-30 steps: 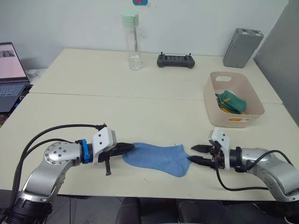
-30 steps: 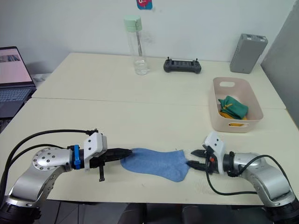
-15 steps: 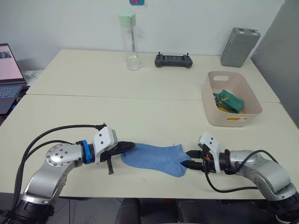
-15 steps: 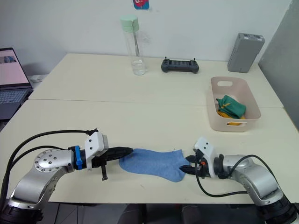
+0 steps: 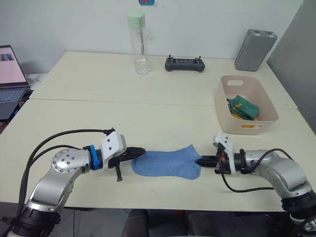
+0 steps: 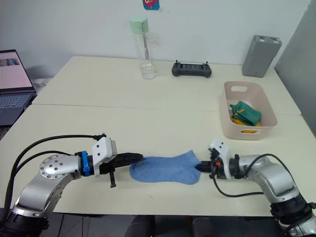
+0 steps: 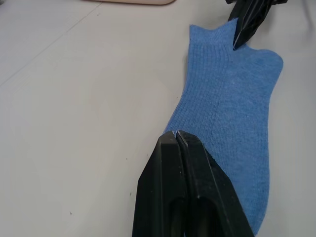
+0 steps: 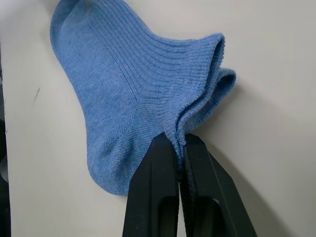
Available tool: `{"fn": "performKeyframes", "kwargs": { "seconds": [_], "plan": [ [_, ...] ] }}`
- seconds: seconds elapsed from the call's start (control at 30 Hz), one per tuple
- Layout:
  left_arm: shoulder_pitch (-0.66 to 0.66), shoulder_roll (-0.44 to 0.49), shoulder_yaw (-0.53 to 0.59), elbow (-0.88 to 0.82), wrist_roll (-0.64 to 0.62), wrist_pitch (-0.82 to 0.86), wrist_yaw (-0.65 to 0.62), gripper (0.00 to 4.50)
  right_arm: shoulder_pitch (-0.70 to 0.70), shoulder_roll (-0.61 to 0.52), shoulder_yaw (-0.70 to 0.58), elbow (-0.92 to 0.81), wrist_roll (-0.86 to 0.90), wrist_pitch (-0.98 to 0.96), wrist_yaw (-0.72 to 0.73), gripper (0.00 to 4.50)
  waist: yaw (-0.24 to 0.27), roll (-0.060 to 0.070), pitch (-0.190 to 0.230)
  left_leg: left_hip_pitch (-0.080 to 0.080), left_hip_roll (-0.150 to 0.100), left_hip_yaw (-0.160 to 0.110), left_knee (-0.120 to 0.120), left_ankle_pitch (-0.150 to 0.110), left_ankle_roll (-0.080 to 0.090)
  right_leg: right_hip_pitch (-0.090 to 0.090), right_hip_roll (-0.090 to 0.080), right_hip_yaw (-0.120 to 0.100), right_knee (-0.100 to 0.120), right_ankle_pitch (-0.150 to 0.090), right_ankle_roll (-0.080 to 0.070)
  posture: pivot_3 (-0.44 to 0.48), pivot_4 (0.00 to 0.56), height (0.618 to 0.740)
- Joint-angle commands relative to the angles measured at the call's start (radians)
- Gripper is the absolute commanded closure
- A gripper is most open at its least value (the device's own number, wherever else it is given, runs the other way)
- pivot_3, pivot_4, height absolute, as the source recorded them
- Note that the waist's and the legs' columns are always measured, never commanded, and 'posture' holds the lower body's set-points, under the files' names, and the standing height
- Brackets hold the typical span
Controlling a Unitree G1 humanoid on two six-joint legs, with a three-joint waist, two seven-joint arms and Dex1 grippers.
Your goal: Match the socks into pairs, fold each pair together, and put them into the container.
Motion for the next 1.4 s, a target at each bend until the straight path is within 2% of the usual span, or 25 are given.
{"fn": "performKeyframes", "kwargs": {
  "seconds": [0.03, 0.2, 0.4, 0.63, 0.9, 0.97, 1.07, 1.17, 1.3, 1.4],
  "plan": [
    [-0.068, -0.036, -0.077, 0.007, 0.036, 0.006, 0.001, 4.50, -0.047, -0.032, -0.018, 0.052, 0.004, -0.030, 0.072, 4.48, 0.001, 0.000, 0.000, 0.000, 0.000, 0.000, 0.000, 0.000, 0.000, 0.000, 0.000, 0.000, 0.000, 0.000, 0.000, 0.000, 0.150, 0.740],
    [-0.138, -0.088, -0.159, 0.057, 0.077, 0.013, 0.003, 4.50, -0.089, -0.038, -0.018, 0.104, -0.005, -0.042, 0.102, 4.48, -0.002, 0.000, 0.000, 0.000, 0.000, -0.001, -0.001, 0.000, 0.000, 0.000, 0.001, 0.000, 0.000, 0.002, 0.004, 0.000, 0.150, 0.740],
    [-0.175, -0.141, -0.251, 0.098, 0.125, 0.011, -0.004, 4.50, -0.093, -0.040, -0.022, 0.078, 0.007, -0.020, 0.114, 4.48, -0.006, 0.000, 0.000, 0.000, 0.000, -0.001, -0.002, 0.000, 0.000, 0.000, 0.001, 0.000, 0.000, 0.002, 0.006, 0.000, 0.150, 0.740],
    [-0.191, -0.191, -0.302, 0.174, 0.173, -0.042, 0.002, 4.50, -0.087, -0.051, -0.043, 0.037, 0.029, 0.007, 0.117, 4.48, -0.005, 0.000, 0.000, 0.000, 0.000, -0.002, -0.002, 0.000, 0.000, 0.001, 0.002, 0.000, 0.000, 0.003, 0.006, 0.000, 0.150, 0.740],
    [-0.213, -0.217, -0.346, 0.246, 0.243, -0.073, -0.001, 4.50, -0.111, -0.021, -0.091, -0.027, 0.146, 0.090, 0.117, 4.48, -0.006, 0.000, 0.000, 0.000, 0.000, -0.002, -0.001, 0.000, 0.000, 0.001, 0.002, 0.000, 0.000, 0.003, 0.006, 0.000, 0.150, 0.740],
    [-0.212, -0.220, -0.348, 0.253, 0.252, -0.079, 0.001, 4.50, -0.119, 0.005, -0.110, -0.052, 0.203, 0.132, 0.105, 4.48, -0.006, 0.000, 0.000, 0.000, 0.000, -0.002, -0.001, 0.000, 0.000, 0.001, 0.002, 0.000, 0.000, 0.003, 0.006, 0.000, 0.150, 0.740],
    [-0.202, -0.226, -0.348, 0.252, 0.257, -0.081, 0.009, 4.50, -0.142, 0.102, -0.157, -0.069, 0.315, 0.211, 0.035, 4.48, -0.006, 0.000, 0.000, 0.000, 0.000, -0.003, -0.001, 0.000, 0.000, 0.001, 0.002, -0.001, 0.000, 0.003, 0.006, 0.000, 0.150, 0.740],
    [-0.188, -0.236, -0.339, 0.251, 0.261, -0.074, 0.029, 4.50, -0.142, 0.169, -0.153, -0.095, 0.361, 0.258, -0.020, 4.48, -0.004, 0.000, 0.000, 0.000, 0.000, -0.003, -0.001, 0.000, 0.000, 0.002, 0.002, -0.001, 0.000, 0.003, 0.007, 0.000, 0.150, 0.740],
    [-0.172, -0.240, -0.317, 0.243, 0.257, -0.094, 0.055, 4.50, -0.133, 0.241, -0.089, -0.108, 0.340, 0.250, -0.080, 4.48, -0.003, 0.000, 0.000, 0.000, 0.000, -0.003, -0.001, 0.000, 0.000, 0.002, 0.002, -0.001, 0.000, 0.003, 0.007, 0.000, 0.150, 0.740],
    [-0.139, -0.205, -0.280, 0.181, 0.212, -0.059, 0.031, 4.50, -0.141, 0.266, -0.031, -0.086, 0.297, 0.220, -0.092, 4.48, -0.006, 0.000, 0.000, 0.000, 0.000, -0.003, -0.001, 0.000, 0.000, 0.001, 0.002, -0.001, 0.000, 0.003, 0.006, 0.000, 0.150, 0.740]
  ]
}}
